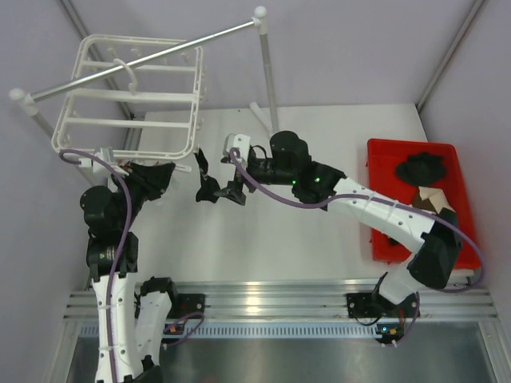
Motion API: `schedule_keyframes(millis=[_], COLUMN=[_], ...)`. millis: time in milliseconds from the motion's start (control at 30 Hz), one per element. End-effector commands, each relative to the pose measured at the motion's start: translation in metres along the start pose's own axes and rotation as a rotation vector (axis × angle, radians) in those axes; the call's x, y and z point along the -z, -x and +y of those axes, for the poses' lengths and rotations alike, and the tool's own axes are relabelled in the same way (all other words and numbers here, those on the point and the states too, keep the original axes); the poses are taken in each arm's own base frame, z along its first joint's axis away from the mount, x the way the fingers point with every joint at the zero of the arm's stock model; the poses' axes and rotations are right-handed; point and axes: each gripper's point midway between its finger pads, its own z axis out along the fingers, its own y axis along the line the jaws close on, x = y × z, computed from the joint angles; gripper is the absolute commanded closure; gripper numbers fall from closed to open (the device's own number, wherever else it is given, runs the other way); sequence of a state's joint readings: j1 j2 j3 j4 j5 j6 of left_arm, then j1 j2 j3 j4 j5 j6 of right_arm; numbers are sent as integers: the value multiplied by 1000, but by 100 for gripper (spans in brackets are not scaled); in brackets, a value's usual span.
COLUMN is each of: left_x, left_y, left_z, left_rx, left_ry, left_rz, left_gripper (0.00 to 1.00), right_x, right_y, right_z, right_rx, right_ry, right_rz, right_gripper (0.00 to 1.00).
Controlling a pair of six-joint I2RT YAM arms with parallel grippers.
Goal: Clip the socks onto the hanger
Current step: Pick up the sock from the bin.
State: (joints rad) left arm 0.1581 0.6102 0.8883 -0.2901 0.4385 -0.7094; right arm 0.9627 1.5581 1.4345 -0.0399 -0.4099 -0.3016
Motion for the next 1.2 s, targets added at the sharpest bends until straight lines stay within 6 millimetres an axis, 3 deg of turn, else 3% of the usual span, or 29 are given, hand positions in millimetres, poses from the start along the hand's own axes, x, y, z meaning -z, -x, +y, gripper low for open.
schedule_keyframes(millis=[0, 33, 100, 167, 200, 233, 300, 333, 400, 433, 500, 533, 600, 667, 800, 900, 1167], left_x=[0, 0, 0, 0, 0, 0, -1, -1, -2, -3, -4, -4, -5, -4, -4, -4, -9], left_y=[5, 4, 4, 7, 6, 6, 6, 6, 7, 6, 7, 7, 6, 6, 5, 3, 0], left_z=[-12, -12, -12, -12, -11, -12, -13, -13, -13, -13, -13, -14, -13, -14, -12, -11, -6], left_rx=[-28, -15, -8, -5, -2, -2, 3, 2, 8, 8, 17, 18, 26, 27, 25, 26, 53], left_ry=[-78, -79, -72, -67, -64, -67, -67, -68, -69, -70, -71, -75, -76, -77, -75, -71, -60], left_rz=[-34, -29, -30, -36, -30, -27, -27, -24, -23, -22, -21, -23, -21, -22, -18, -16, 1], left_gripper=[100, 100, 100, 100, 100, 100, 100, 100, 100, 100, 100, 100, 100, 100, 100, 100, 100], right_x=[38, 48, 71, 102, 118, 138, 179, 210, 250, 280, 315, 347, 387, 410, 445, 452, 461], right_y=[8, 3, -11, -23, -43, -58, -83, -90, -122, -136, -157, -175, -202, -225, -270, -291, -352], right_z=[8, 1, 5, -9, -6, -19, -9, -22, -8, -18, -11, -2, 0, 9, -3, -11, 7], right_rx=[-83, -115, -186, -213, -230, -249, -252, -256, -253, -279, -219, -312, -284, -356, -490, -492, -454], right_ry=[58, 44, 57, 12, 13, -30, -22, -96, -69, -134, -117, -159, -177, -151, -201, -222, -180], right_rz=[11, 30, 97, 148, 220, 261, 354, 372, 485, 524, 596, 656, 747, 814, 899, 931, 1037], right_gripper=[16, 17, 17, 18, 18, 18, 18, 18, 19, 21, 24, 26, 28, 33, 40, 44, 46])
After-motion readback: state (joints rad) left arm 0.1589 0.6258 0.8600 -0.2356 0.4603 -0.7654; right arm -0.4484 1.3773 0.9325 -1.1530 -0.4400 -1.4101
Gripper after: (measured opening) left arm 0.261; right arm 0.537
